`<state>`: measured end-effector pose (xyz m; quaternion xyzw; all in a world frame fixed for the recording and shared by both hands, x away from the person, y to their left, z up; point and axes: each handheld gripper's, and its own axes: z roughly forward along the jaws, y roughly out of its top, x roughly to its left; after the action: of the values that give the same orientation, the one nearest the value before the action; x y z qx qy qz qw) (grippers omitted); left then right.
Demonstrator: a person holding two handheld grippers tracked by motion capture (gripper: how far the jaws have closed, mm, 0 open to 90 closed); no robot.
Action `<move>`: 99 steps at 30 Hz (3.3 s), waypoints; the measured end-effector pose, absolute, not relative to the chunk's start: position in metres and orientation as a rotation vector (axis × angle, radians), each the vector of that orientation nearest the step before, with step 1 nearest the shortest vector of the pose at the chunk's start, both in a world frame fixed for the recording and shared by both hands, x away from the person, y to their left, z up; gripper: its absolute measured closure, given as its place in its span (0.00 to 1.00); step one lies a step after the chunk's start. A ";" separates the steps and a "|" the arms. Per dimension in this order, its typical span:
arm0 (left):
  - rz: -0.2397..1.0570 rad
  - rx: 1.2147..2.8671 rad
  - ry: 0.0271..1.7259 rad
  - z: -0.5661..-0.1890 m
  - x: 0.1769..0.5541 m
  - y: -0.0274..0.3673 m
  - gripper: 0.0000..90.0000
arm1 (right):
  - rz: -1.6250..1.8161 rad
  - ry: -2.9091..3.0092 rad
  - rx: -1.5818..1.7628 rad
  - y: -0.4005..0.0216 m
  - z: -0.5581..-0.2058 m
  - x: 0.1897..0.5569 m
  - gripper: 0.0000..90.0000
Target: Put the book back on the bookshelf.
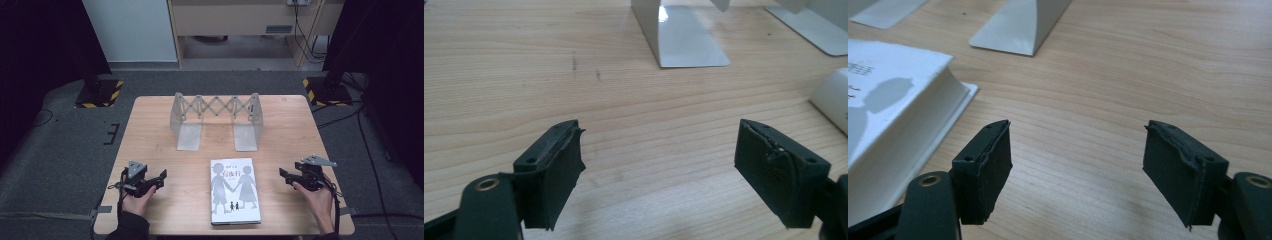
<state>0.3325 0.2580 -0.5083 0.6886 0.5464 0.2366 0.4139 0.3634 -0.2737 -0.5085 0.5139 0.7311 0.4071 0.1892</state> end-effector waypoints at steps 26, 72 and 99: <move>0.461 1.829 1.199 -0.505 0.317 0.195 0.22 | 1.305 2.129 1.323 -0.238 -0.494 0.353 0.30; 0.307 1.949 1.002 -0.516 0.303 0.116 0.27 | 1.417 2.285 1.320 -0.185 -0.521 0.345 0.34; 0.279 1.923 0.985 -0.517 0.304 0.119 0.29 | 1.564 2.214 1.311 -0.175 -0.511 0.347 0.35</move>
<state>0.3036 0.1188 -0.5165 0.7823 0.4009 0.1135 0.4631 0.3466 -0.1752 -0.5113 0.4344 0.7338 0.5183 0.0650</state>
